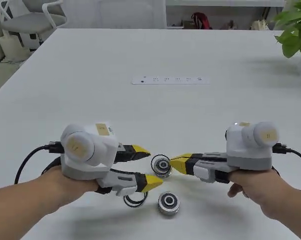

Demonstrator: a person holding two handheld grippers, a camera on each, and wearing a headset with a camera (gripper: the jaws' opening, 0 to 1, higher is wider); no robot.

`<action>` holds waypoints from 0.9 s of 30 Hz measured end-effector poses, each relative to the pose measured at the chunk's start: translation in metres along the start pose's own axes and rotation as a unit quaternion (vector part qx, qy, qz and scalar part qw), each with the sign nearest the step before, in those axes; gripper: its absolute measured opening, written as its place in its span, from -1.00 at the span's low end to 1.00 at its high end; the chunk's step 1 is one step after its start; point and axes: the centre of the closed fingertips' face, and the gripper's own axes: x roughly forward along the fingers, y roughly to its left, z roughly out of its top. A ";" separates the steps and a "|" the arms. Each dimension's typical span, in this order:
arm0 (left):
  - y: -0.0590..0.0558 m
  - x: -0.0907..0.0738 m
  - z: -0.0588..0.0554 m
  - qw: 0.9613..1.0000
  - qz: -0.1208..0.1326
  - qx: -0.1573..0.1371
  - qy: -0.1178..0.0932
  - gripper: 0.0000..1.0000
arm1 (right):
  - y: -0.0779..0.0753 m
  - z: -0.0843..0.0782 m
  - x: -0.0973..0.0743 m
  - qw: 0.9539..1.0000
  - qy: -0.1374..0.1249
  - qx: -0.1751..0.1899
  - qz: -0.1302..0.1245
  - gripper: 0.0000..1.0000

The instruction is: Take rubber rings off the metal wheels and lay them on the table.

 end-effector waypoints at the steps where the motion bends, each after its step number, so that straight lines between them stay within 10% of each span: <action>1: -0.001 -0.004 0.001 1.000 0.000 0.000 -0.001 -0.11 | 0.002 0.001 0.000 1.000 0.000 0.000 0.003 -1.00; 15: -0.016 -0.039 0.006 1.000 -0.004 0.017 -0.021 0.27 | 0.032 0.001 0.009 0.999 0.012 0.006 0.041 -1.00; 27: -0.003 -0.064 -0.010 0.999 0.030 -0.003 -0.025 0.34 | 0.053 -0.020 0.024 0.996 0.051 0.019 0.077 -1.00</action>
